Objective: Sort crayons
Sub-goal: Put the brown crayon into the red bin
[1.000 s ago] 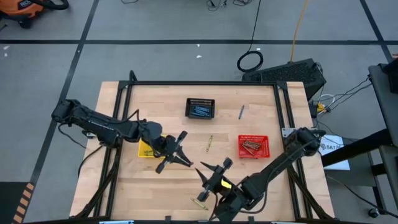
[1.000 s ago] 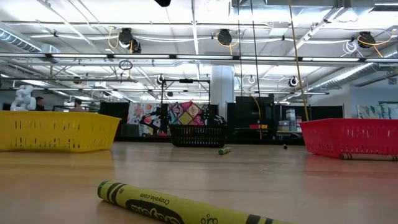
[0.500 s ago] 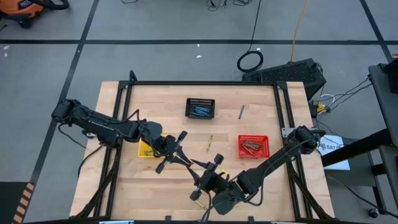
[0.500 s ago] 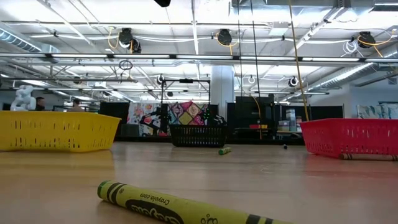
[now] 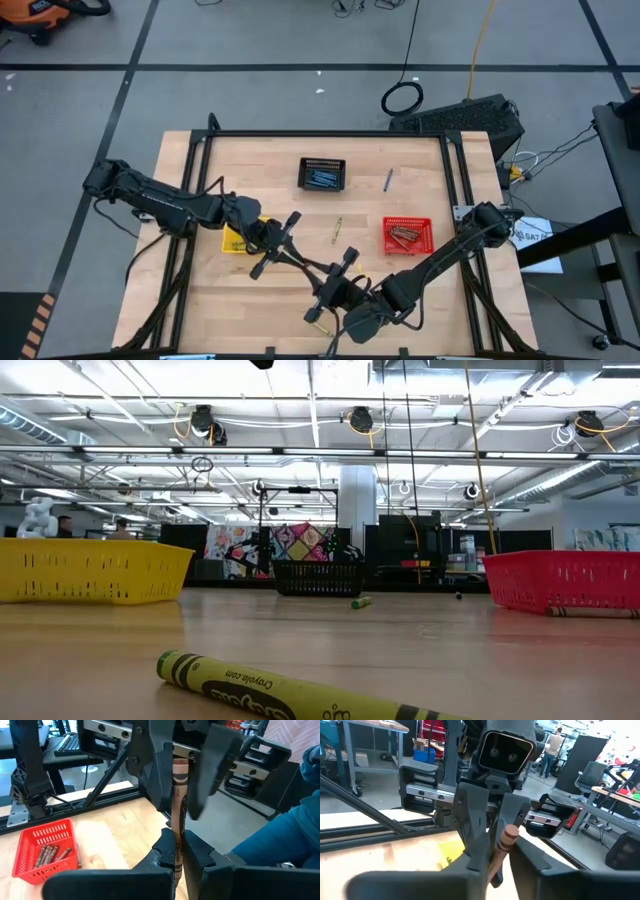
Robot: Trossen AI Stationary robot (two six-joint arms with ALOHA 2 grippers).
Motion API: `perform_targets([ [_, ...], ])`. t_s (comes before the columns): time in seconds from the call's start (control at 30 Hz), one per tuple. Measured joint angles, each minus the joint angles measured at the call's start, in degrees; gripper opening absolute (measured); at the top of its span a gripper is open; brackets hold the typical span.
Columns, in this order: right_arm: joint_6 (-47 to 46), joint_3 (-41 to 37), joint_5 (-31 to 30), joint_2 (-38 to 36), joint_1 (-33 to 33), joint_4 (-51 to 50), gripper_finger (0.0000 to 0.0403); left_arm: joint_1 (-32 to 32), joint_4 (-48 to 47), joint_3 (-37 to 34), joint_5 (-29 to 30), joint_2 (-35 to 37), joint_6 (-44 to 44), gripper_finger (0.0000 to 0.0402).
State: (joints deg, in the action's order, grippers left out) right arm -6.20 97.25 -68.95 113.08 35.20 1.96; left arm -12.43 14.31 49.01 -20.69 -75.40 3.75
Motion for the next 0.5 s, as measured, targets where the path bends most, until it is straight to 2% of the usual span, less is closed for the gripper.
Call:
perform_targets([
  [0.13, -0.4, 0.0, 0.1, 0.0, 0.0, 0.1, 0.0013, 0.0, 0.0, 0.0, 0.0, 0.0, 0.2, 0.0008],
  [0.23, -0.4, 0.0, 0.2, 0.0, 0.0, 0.1, 0.0012, 0.0, -0.4, 0.0, 0.5, 0.0, 0.2, 0.0009],
  [0.37, -0.2, 0.0, -0.3, 0.0, 0.0, -1.1, 0.0009, -0.1, -1.0, 0.0, 4.2, 0.0, 0.1, 0.0024],
  [0.5, 0.0, 0.0, -3.2, 0.0, 0.0, -2.6, 0.0004, 0.0, -1.7, 0.0, 7.0, 0.0, 0.0, 0.0047],
])
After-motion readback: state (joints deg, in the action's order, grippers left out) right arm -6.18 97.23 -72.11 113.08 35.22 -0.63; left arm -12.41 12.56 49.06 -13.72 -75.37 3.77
